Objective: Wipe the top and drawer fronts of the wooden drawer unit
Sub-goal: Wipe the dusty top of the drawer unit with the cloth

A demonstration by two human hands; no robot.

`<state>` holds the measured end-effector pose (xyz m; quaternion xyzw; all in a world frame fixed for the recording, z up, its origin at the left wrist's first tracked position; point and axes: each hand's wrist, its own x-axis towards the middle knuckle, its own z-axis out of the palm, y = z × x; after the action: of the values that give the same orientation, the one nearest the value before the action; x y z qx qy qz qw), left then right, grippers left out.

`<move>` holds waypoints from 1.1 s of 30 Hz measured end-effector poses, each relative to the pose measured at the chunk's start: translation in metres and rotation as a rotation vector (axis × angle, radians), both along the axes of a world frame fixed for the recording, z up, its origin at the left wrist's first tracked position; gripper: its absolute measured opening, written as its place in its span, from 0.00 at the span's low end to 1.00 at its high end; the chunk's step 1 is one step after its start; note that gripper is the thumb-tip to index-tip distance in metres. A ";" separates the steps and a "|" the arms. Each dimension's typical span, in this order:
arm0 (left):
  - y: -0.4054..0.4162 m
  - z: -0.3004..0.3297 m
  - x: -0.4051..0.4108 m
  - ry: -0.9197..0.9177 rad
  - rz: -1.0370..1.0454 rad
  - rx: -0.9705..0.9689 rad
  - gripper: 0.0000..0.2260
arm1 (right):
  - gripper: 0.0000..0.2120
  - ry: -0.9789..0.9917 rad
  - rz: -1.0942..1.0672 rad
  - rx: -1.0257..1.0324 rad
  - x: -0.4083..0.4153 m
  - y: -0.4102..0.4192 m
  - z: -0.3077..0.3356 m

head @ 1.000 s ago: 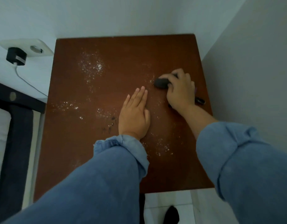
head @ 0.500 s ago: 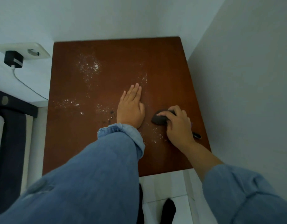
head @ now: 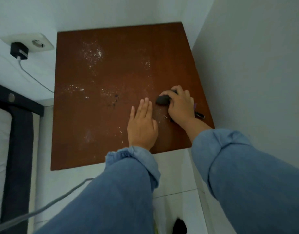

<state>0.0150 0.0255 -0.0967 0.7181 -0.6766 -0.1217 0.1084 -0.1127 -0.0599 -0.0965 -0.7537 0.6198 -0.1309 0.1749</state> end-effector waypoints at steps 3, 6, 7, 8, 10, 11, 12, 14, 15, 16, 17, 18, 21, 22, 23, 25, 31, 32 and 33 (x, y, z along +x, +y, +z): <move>0.026 -0.001 -0.003 -0.053 0.053 -0.001 0.27 | 0.19 0.002 0.013 0.007 0.000 -0.003 0.000; 0.042 -0.004 -0.005 -0.092 0.074 0.078 0.26 | 0.20 -0.022 0.032 0.065 0.000 -0.004 0.003; 0.043 -0.004 -0.004 -0.099 0.075 0.092 0.26 | 0.19 -0.027 0.033 0.082 -0.001 -0.002 0.004; 0.043 -0.002 -0.004 -0.105 0.070 0.090 0.26 | 0.19 -0.032 0.028 0.091 -0.004 0.003 0.005; 0.039 0.003 -0.003 -0.111 0.052 0.098 0.25 | 0.19 -0.041 0.023 0.097 -0.012 0.023 0.004; 0.037 0.006 -0.002 -0.111 0.052 0.111 0.25 | 0.20 -0.046 0.028 0.093 -0.015 0.036 0.003; 0.037 0.008 -0.002 -0.113 0.057 0.125 0.25 | 0.20 -0.050 0.035 0.084 -0.019 0.051 0.001; 0.038 0.010 -0.002 -0.113 0.062 0.163 0.25 | 0.20 -0.050 0.046 0.068 -0.030 0.082 -0.001; 0.037 0.010 -0.001 -0.116 0.059 0.178 0.25 | 0.20 -0.054 0.050 0.058 -0.035 0.093 -0.002; 0.039 0.010 -0.002 -0.120 0.052 0.189 0.25 | 0.20 -0.056 0.052 0.051 -0.039 0.105 -0.003; 0.041 0.011 -0.002 -0.126 0.047 0.197 0.25 | 0.20 -0.056 0.052 0.046 -0.044 0.119 -0.003; 0.041 0.011 -0.002 -0.130 0.043 0.201 0.25 | 0.20 -0.057 0.053 0.043 -0.048 0.128 -0.003; 0.042 0.012 -0.004 -0.143 0.036 0.213 0.25 | 0.21 -0.066 0.057 0.051 -0.060 0.154 0.001; 0.042 0.012 -0.005 -0.153 0.033 0.217 0.25 | 0.21 -0.075 0.063 0.065 -0.065 0.159 0.003; 0.041 0.013 -0.004 -0.162 0.027 0.221 0.25 | 0.20 -0.081 0.074 0.095 -0.068 0.164 0.005; 0.041 0.015 -0.003 -0.177 0.018 0.227 0.25 | 0.21 -0.079 0.098 0.176 -0.076 0.170 0.009; 0.043 0.018 -0.003 -0.142 0.012 0.226 0.25 | 0.20 -0.222 0.063 0.268 -0.072 0.135 0.036; 0.042 0.020 -0.002 -0.135 0.010 0.222 0.24 | 0.19 -0.244 0.058 0.267 -0.067 0.125 0.042; 0.041 0.023 -0.001 -0.119 0.011 0.202 0.23 | 0.19 -0.263 0.056 0.262 -0.061 0.114 0.047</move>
<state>0.0139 0.0661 -0.0739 0.7350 -0.6623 -0.1455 -0.0042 -0.1741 0.0536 -0.0495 -0.7178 0.5823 -0.1415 0.3545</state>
